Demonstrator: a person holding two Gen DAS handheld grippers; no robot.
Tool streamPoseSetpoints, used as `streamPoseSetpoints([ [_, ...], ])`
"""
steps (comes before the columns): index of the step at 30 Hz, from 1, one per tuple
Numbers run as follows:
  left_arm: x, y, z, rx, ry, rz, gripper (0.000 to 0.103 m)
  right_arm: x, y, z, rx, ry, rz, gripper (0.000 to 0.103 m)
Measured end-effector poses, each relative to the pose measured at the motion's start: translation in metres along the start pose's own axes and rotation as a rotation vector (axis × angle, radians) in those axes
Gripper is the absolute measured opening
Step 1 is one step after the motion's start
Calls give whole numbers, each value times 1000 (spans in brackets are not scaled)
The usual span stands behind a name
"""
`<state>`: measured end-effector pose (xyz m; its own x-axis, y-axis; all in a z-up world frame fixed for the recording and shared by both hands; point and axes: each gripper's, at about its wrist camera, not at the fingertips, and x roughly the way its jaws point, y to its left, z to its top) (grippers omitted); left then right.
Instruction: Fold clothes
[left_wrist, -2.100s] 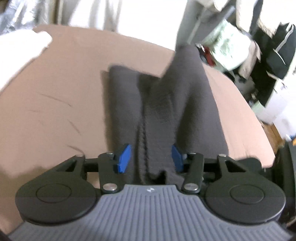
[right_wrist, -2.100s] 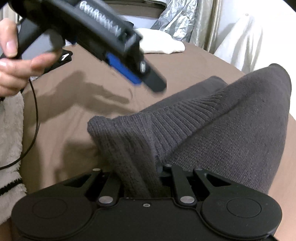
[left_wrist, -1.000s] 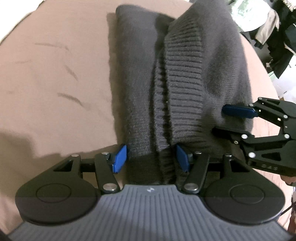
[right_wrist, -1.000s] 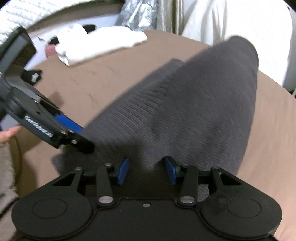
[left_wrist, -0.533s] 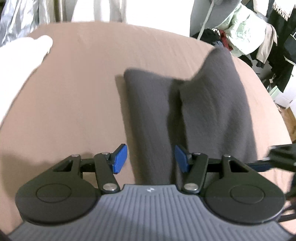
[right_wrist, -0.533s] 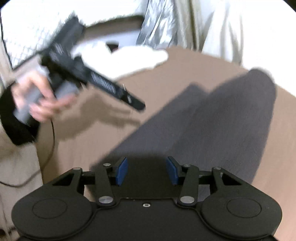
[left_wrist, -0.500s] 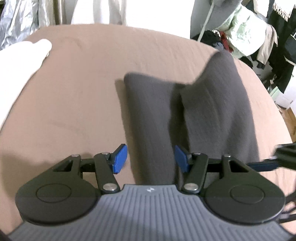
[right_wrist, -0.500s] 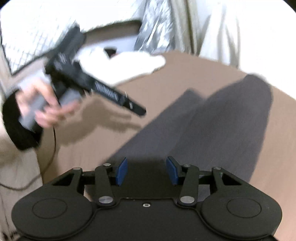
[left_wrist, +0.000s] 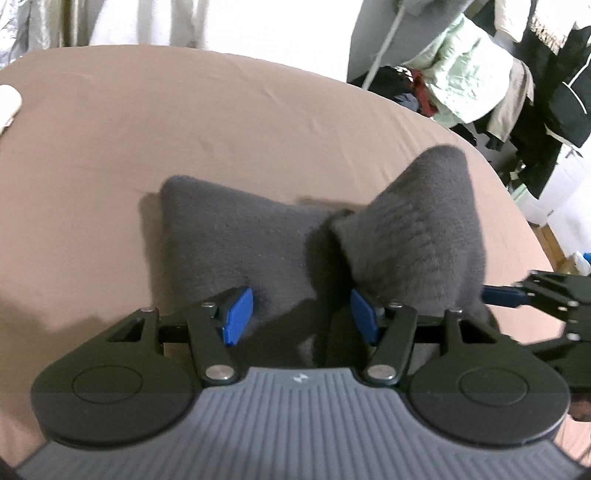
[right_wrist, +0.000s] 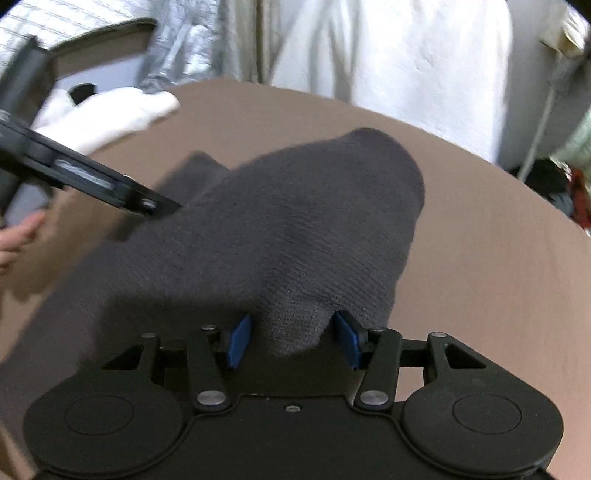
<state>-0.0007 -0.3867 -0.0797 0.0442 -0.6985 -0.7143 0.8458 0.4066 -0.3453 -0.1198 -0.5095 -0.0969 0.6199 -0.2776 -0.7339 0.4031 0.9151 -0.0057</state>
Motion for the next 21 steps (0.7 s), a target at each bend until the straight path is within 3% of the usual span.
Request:
streamPoseSetpoints([
  [6, 3, 6, -2, -82, -22, -136, 61, 3, -24, -10, 116, -11, 78, 58],
  [11, 25, 6, 0, -170, 30, -253, 77, 2, -21, -16, 104, -27, 109, 58],
  [13, 30, -1, -3, -171, 41, -280, 87, 1, -23, -20, 123, -32, 123, 58],
  [14, 31, -6, -5, -157, 38, -285, 87, 2, -24, -19, 126, -35, 127, 58],
  [15, 32, -13, -6, -125, 38, -278, 82, 0, -25, -21, 128, -39, 129, 58],
  [17, 35, -29, -9, -48, 49, -251, 27, -2, -24, -22, 126, -62, 121, 58],
  [18, 35, -36, -9, -29, 44, -234, 8, -5, -22, -22, 117, -81, 115, 58],
  [21, 15, -57, -9, 21, -48, -121, 8, -17, -18, -18, 100, -144, 105, 57],
])
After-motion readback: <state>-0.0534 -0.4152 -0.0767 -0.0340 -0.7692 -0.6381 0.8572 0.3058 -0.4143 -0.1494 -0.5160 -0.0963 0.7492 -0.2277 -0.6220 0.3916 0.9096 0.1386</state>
